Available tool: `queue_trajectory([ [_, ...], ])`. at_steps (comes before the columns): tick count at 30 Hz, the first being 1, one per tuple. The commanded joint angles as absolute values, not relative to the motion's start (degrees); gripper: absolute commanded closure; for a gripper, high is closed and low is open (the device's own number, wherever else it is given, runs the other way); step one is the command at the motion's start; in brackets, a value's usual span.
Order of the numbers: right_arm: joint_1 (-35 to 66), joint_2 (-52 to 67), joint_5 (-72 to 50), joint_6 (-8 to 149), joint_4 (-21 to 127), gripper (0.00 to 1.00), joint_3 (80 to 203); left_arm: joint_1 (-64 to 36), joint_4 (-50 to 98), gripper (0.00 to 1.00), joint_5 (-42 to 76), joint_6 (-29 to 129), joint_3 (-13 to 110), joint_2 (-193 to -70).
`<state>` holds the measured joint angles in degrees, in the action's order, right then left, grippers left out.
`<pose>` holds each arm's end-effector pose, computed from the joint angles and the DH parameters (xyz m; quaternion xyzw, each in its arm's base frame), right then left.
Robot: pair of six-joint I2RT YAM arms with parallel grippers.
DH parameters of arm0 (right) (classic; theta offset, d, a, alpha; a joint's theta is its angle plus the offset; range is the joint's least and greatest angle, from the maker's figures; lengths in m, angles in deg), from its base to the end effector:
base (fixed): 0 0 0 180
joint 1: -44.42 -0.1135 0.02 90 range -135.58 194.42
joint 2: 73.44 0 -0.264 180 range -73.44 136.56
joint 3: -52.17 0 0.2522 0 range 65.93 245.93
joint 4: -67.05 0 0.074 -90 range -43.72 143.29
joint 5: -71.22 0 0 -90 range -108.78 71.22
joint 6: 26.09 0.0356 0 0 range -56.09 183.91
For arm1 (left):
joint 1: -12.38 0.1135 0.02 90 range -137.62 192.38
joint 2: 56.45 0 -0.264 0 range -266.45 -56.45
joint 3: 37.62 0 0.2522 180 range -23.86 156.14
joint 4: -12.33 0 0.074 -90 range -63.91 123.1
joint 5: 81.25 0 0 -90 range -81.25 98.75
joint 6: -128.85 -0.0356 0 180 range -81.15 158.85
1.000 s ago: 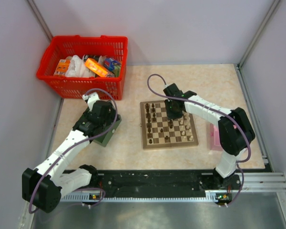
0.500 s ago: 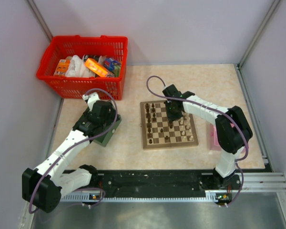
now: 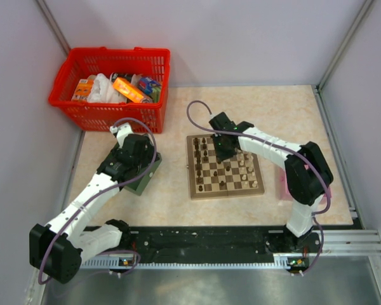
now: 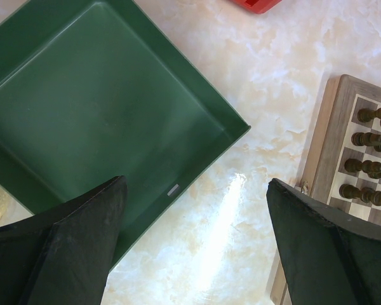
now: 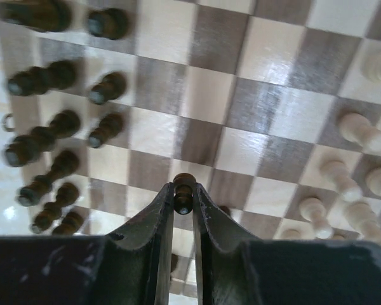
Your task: Set up the chess pieces on the board
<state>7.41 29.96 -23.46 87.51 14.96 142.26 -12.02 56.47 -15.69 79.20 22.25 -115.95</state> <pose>0.2989 0.2217 0.2127 -0.1053 0.9706 0.0730 0.2039 0.2019 -0.0754 0.2690 -0.2070 0.8787 -0.0410 0.4283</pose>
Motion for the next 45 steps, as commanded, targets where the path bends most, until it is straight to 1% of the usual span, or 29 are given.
queue_trajectory([
  [1, 3.5, 31.9, -22.9, 87.3, 16.2, 0.85, 147.1, -11.8, 54.6, 0.04, -15.9, 79.1, 22.5, -115.5],
  [11, -0.2, 35.1, -23.2, 89.0, 16.5, 0.85, 149.2, -11.8, 54.7, 0.04, -16.1, 79.2, 22.2, -115.1],
  [33, -0.5, 36.6, -22.2, 89.9, 18.0, 0.84, 149.8, -11.8, 55.2, 0.04, -16.6, 79.1, 21.8, -114.3],
  [34, -0.5, 36.7, -22.3, 89.8, 18.0, 0.83, 149.8, -11.7, 55.2, 0.04, -16.6, 79.1, 21.7, -114.3],
  [37, -0.5, 36.5, -22.0, 89.8, 18.0, 0.78, 149.6, -11.8, 55.2, 0.04, -16.7, 79.3, 21.5, -114.2],
  [45, -0.5, 35.6, -21.3, 89.8, 18.2, 0.71, 150.2, -11.8, 55.2, 0.04, -16.9, 79.2, 21.6, -113.9],
])
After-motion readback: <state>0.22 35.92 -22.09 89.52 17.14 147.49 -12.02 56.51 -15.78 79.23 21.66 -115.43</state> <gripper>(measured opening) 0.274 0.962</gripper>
